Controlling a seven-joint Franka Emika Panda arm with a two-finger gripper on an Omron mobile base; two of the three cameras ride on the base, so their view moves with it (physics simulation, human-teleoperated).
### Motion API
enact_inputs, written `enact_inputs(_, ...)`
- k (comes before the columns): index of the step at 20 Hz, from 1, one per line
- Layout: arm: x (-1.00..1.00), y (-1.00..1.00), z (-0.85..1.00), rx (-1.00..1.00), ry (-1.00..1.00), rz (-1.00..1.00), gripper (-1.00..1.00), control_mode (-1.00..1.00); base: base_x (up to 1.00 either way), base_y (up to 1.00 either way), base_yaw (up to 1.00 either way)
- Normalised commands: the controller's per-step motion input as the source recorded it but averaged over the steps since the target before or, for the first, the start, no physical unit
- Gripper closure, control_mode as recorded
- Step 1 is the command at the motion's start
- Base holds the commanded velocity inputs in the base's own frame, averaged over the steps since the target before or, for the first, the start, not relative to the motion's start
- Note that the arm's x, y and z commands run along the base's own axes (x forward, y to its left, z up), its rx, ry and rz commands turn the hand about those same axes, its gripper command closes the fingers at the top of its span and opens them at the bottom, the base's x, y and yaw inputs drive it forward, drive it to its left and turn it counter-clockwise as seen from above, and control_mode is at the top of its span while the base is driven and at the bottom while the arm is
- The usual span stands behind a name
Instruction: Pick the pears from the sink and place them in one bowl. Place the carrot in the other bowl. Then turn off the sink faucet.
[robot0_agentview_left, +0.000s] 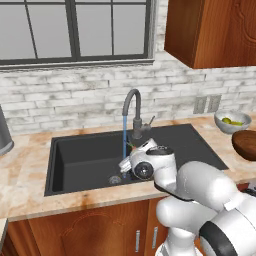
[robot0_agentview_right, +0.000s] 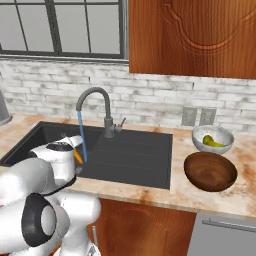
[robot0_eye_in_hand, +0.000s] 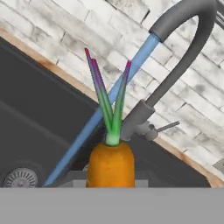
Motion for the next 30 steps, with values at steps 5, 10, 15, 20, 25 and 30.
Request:
enact_inputs(5, 0.00, -1.00, 1.00, 0.12, -0.19, -0.05, 1.00, -1.00, 0.00, 0.00, 0.00)
enact_inputs(10, -0.06, -1.00, 0.59, 0.16, -0.09, -0.03, 1.00, -1.00, 0.00, 0.00, 0.00)
enact_inputs(15, -0.04, -1.00, 0.26, 0.16, -0.02, -0.01, 1.00, -1.00, 0.00, 0.00, 0.00)
enact_inputs(20, 0.00, -1.00, 0.55, 0.20, 0.00, -0.02, 1.00, -1.00, 0.00, 0.00, 0.00)
enact_inputs(25, -0.05, -1.00, 0.76, 0.22, 0.00, -0.05, 1.00, -1.00, 0.00, 0.00, 0.00)
enact_inputs(30, -0.36, -1.00, 0.90, 0.21, -0.01, -0.07, 1.00, -1.00, 0.00, 0.00, 0.00)
